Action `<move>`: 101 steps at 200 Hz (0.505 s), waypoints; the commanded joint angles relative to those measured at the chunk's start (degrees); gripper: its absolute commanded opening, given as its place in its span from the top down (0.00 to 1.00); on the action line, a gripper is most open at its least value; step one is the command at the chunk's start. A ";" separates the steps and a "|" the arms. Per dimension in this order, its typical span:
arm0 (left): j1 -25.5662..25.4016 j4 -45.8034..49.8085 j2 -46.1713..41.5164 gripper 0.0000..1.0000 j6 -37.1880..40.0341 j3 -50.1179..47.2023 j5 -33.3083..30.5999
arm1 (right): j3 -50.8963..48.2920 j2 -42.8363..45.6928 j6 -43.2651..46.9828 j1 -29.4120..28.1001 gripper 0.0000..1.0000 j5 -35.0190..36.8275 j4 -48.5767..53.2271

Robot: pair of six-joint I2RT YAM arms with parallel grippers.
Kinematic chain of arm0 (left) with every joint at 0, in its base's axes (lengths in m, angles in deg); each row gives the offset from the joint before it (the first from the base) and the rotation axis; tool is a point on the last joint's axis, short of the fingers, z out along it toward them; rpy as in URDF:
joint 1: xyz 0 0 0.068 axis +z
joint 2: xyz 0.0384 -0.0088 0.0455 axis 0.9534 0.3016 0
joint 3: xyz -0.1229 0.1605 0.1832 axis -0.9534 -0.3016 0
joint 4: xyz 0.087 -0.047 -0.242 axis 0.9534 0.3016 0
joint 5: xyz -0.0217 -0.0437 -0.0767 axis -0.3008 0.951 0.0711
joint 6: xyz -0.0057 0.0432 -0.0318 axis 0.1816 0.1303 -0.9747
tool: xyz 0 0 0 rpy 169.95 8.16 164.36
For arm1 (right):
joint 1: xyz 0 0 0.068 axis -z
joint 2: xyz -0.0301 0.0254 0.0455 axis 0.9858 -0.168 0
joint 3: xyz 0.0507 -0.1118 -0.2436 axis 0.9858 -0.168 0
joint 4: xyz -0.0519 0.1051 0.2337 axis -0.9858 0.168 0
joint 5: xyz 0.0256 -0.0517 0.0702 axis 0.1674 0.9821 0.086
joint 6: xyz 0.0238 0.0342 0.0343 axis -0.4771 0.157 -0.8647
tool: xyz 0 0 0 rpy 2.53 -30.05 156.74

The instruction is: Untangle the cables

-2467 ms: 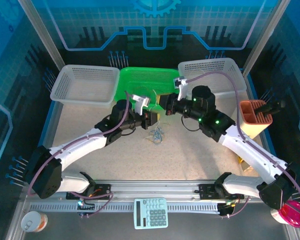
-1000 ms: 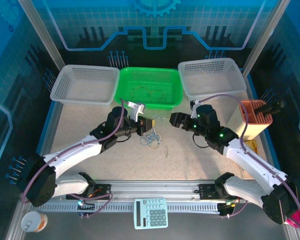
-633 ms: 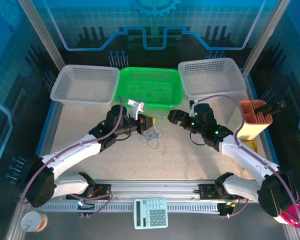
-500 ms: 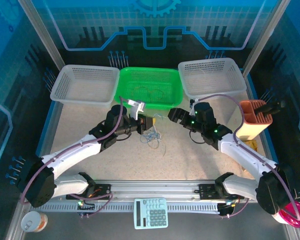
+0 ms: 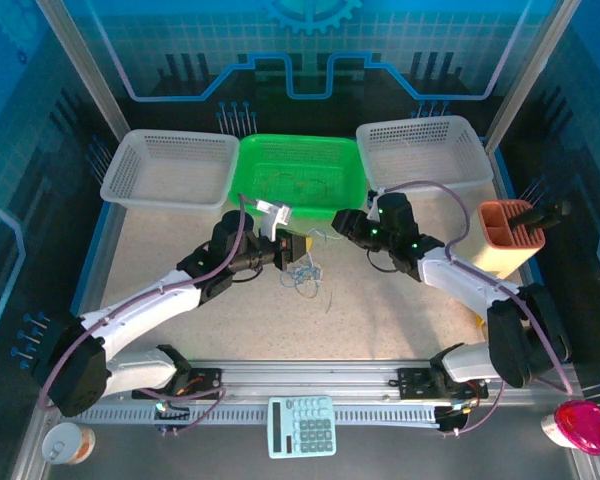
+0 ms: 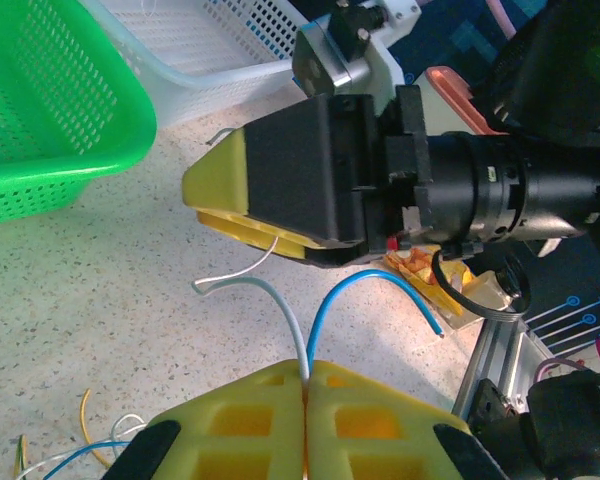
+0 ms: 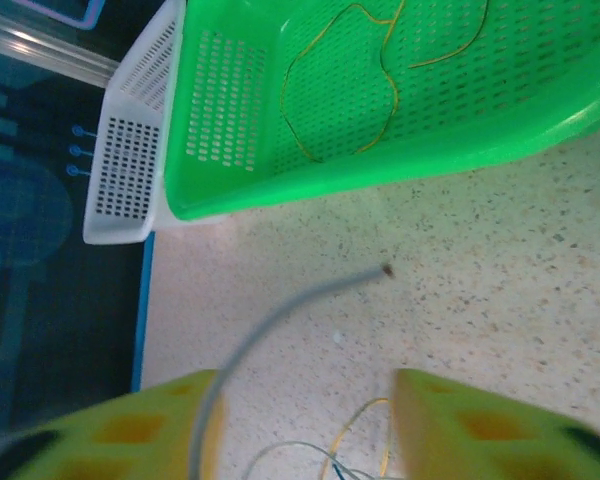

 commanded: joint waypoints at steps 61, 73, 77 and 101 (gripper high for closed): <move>-0.44 -3.64 1.85 0.87 0.16 -3.72 0.31 | 15.15 6.95 1.93 2.42 1.00 -5.40 3.17; -0.44 -4.76 2.99 0.85 -0.16 -4.53 0.35 | 18.08 8.25 1.75 2.34 1.00 -5.74 3.87; -0.44 -5.11 3.34 0.84 -0.20 -4.80 0.32 | 19.09 8.62 1.76 2.21 1.00 -5.81 4.01; -0.42 -6.93 5.63 0.80 -0.77 -6.06 0.32 | 24.51 10.26 1.57 1.76 1.00 -5.87 5.09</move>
